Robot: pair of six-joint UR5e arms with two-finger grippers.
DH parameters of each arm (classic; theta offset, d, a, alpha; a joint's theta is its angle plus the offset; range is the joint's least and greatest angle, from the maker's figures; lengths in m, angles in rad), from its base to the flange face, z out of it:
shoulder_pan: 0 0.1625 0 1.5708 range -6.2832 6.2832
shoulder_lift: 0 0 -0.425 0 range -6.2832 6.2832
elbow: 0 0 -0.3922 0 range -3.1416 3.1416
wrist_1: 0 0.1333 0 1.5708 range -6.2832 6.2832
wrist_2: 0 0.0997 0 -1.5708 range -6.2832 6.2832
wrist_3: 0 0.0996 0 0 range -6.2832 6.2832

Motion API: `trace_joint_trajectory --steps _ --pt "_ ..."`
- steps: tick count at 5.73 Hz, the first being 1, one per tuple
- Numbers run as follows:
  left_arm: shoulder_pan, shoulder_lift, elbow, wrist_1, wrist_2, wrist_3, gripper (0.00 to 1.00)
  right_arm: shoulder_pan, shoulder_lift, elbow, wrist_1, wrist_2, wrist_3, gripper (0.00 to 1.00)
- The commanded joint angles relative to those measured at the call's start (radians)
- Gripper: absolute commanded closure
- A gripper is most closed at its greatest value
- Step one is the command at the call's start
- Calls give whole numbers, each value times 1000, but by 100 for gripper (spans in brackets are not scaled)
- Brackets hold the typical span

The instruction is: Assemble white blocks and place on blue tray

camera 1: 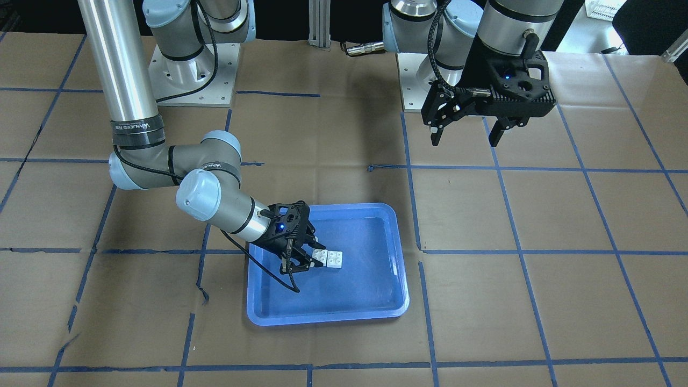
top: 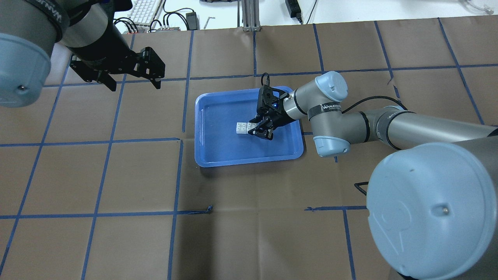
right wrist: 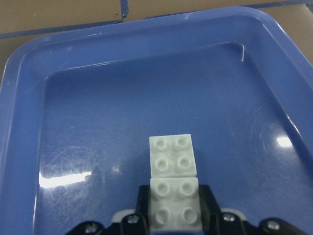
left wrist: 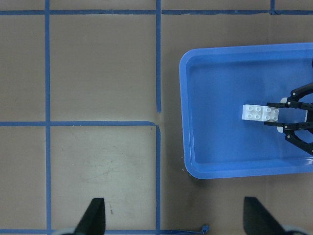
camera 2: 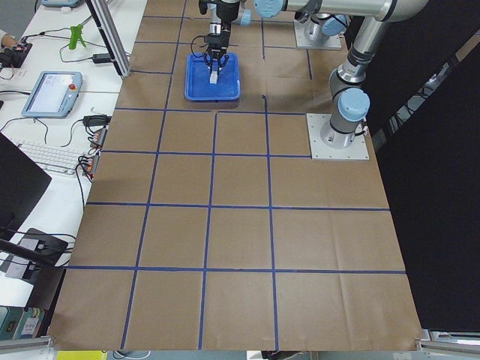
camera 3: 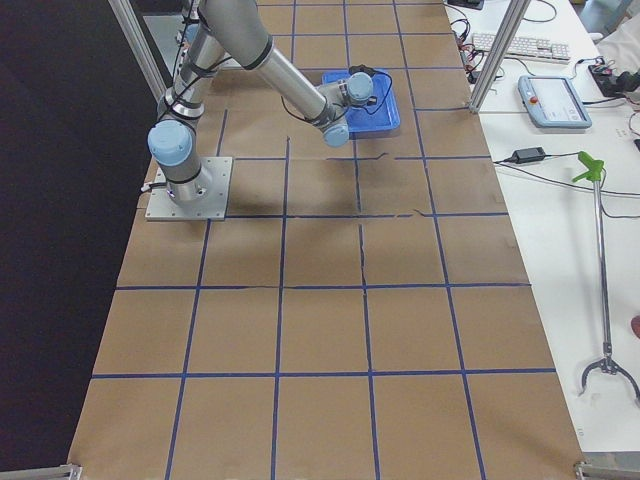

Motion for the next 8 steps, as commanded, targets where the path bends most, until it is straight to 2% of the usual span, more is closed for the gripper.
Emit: trace_joint_trajectory --steps 1,7,8 --pt "-4 2 -4 0 5 0 1 7 7 -3 -1 1 -1 73" --pt "-5 14 -18 0 6 0 1 7 11 -1 -29 3 -1 72" --pt "-5 16 -18 0 8 0 1 7 11 -1 -29 4 0 63"
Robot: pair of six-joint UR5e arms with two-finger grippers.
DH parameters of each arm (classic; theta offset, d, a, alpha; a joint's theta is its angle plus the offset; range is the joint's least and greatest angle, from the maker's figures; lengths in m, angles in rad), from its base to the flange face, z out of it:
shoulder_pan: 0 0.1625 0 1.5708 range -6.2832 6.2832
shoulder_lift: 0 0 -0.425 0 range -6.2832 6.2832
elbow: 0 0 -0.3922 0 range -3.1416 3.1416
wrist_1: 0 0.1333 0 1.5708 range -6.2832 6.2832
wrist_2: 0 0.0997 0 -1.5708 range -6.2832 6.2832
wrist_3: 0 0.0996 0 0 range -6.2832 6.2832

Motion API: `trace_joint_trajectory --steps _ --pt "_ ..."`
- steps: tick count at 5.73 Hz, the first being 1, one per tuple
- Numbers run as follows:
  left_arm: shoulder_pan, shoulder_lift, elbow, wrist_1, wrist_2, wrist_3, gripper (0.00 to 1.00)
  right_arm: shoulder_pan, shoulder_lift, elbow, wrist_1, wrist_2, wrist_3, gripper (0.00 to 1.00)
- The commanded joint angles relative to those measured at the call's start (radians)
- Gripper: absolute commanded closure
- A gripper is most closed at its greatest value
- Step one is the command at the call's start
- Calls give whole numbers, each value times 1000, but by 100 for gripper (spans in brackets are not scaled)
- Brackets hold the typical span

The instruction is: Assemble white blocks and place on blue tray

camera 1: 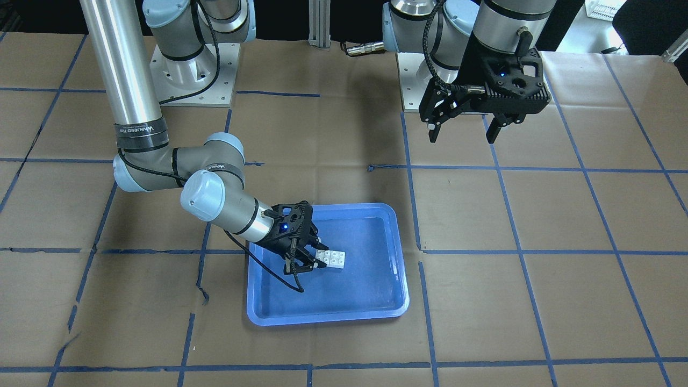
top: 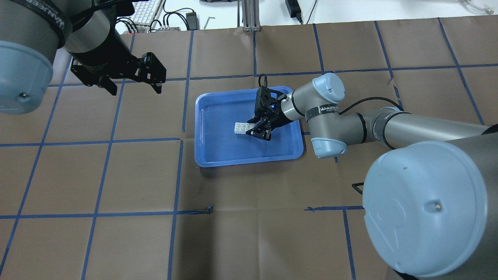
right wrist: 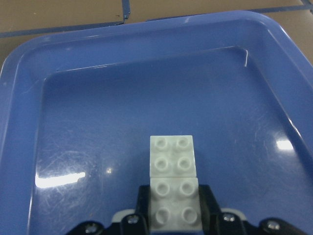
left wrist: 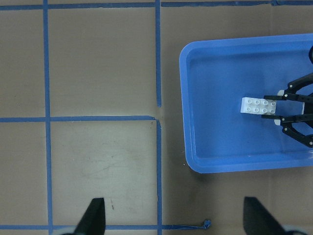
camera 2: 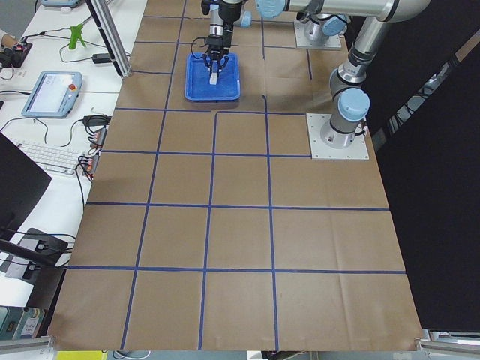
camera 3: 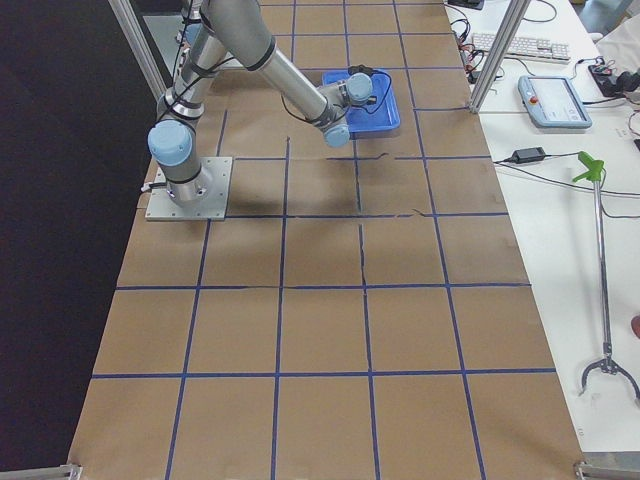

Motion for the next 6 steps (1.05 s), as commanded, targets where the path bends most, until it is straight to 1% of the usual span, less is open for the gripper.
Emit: trace_joint_trajectory --steps 1,2,3,4,5,6 --pt "0 1 0 0 1 0 1 0 2 0 1 1 1 54" --pt "0 1 4 0 -4 0 1 0 2 0 1 1 1 52" --pt "0 7 4 0 -2 0 1 0 2 0 1 1 1 52" --pt "0 7 4 0 -2 0 1 0 2 0 1 1 1 49" --pt "0 7 2 0 -2 0 1 0 2 -6 3 1 9 0" --pt "0 9 2 0 -2 0 1 -3 -15 -45 6 -20 70 0"
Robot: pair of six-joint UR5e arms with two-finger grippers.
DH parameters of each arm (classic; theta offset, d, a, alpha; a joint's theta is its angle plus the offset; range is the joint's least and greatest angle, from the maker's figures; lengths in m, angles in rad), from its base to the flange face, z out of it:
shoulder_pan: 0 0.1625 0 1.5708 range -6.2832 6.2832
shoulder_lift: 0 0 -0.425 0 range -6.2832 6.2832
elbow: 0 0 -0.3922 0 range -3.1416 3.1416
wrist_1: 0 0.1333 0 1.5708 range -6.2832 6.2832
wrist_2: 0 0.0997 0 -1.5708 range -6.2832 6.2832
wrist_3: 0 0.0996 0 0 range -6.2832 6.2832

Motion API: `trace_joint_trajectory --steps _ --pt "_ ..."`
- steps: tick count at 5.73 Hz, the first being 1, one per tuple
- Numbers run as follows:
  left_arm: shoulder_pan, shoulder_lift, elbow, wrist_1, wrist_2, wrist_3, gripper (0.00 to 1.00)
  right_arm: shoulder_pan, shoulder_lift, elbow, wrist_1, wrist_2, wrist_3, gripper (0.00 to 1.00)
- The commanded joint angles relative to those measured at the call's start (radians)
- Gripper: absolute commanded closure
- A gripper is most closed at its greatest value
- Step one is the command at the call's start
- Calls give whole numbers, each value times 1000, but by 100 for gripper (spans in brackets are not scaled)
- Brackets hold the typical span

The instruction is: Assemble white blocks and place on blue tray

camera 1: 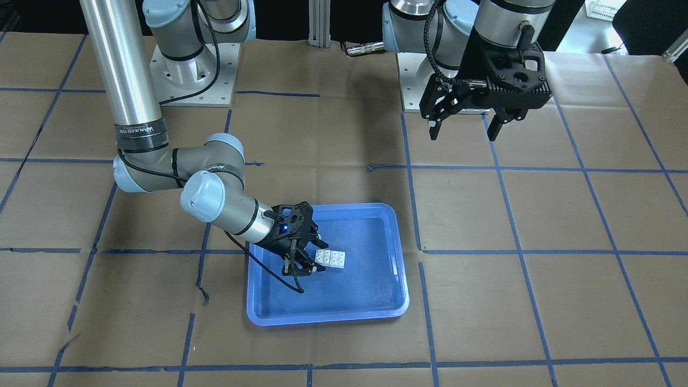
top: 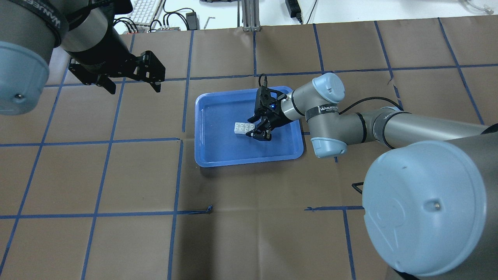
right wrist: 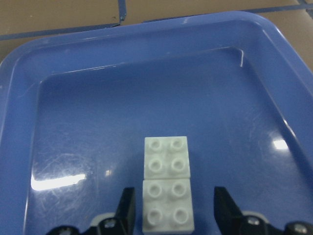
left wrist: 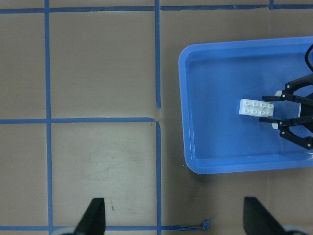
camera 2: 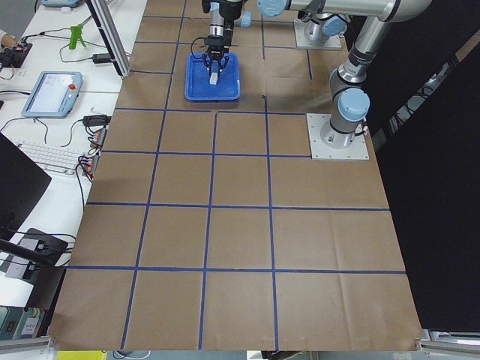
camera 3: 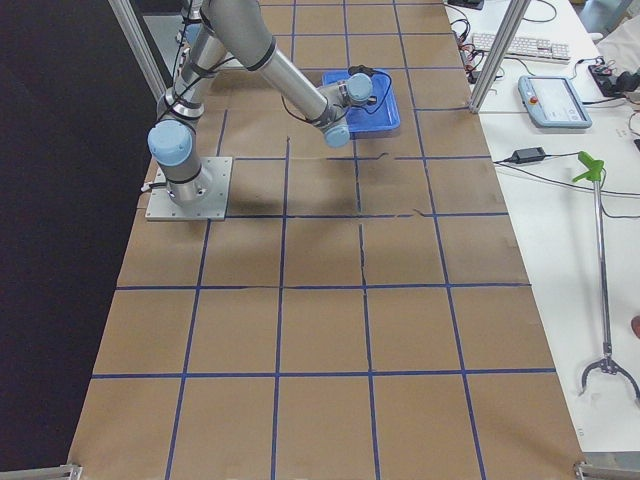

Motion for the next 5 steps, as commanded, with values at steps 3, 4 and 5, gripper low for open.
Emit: trace_joint_trajectory --steps 3,4,5 --pt "-2 7 -3 -3 2 0 1 -72 -146 -226 460 -128 62 0" --pt "-2 7 -7 -2 0 0 1 -102 -195 -260 649 -227 67 0" --pt "-2 9 -7 -2 2 0 1 -138 -261 -263 814 -339 118 0"
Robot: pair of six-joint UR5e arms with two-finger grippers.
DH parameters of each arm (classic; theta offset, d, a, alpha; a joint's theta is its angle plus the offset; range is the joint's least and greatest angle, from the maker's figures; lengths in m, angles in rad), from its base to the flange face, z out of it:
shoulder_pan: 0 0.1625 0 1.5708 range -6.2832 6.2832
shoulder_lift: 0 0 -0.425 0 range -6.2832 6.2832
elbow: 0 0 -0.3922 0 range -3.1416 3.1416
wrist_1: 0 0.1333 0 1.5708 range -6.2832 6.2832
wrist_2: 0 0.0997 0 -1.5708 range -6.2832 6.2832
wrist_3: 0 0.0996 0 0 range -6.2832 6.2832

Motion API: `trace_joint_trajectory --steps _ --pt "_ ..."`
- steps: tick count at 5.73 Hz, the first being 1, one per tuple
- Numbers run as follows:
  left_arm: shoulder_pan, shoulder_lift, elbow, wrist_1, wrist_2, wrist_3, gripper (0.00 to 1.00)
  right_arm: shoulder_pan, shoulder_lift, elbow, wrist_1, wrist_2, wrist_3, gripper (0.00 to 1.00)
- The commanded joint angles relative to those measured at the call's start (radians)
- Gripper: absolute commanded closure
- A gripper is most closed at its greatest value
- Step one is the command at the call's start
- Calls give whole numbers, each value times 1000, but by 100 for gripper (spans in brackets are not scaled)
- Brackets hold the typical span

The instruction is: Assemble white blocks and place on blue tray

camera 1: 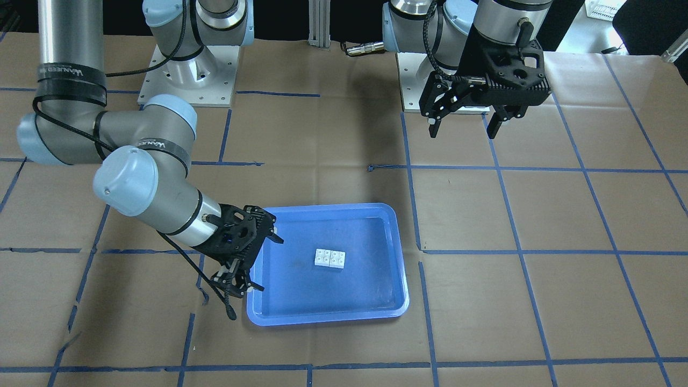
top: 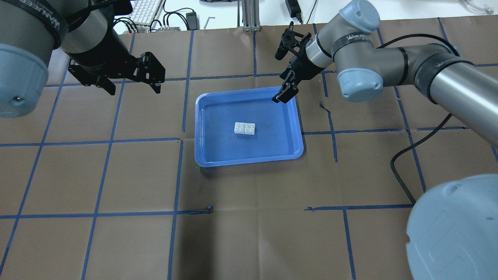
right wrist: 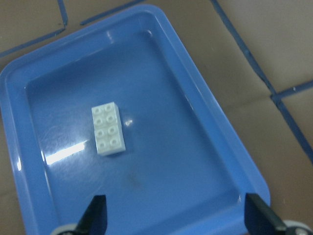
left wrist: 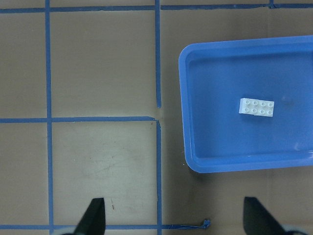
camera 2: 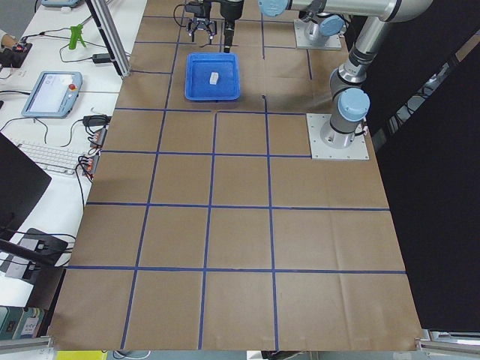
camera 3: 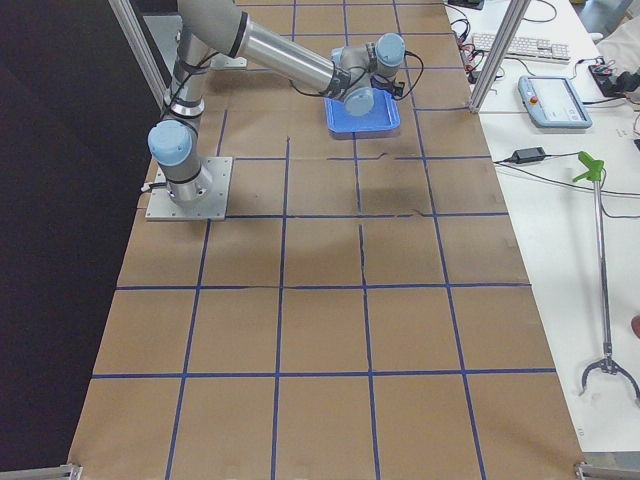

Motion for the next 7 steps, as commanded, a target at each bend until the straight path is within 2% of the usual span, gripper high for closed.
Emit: trace_joint_trajectory --steps 1,2,3,4,6,7 --pt "0 2 -1 0 -1 0 1 -53 -129 -16 236 -179 64 0" --pt "0 2 -1 0 -1 0 1 -67 -195 -17 287 -255 227 0" --pt "0 2 -1 0 1 0 1 -79 -253 -20 336 -360 480 0" --pt "0 2 -4 0 1 2 1 -75 -333 -32 463 -455 749 0" --pt "0 2 -4 0 1 2 1 -49 -374 -115 638 -467 1070 0" --pt "0 2 -4 0 -1 2 1 -32 -364 -158 656 -443 1139 0"
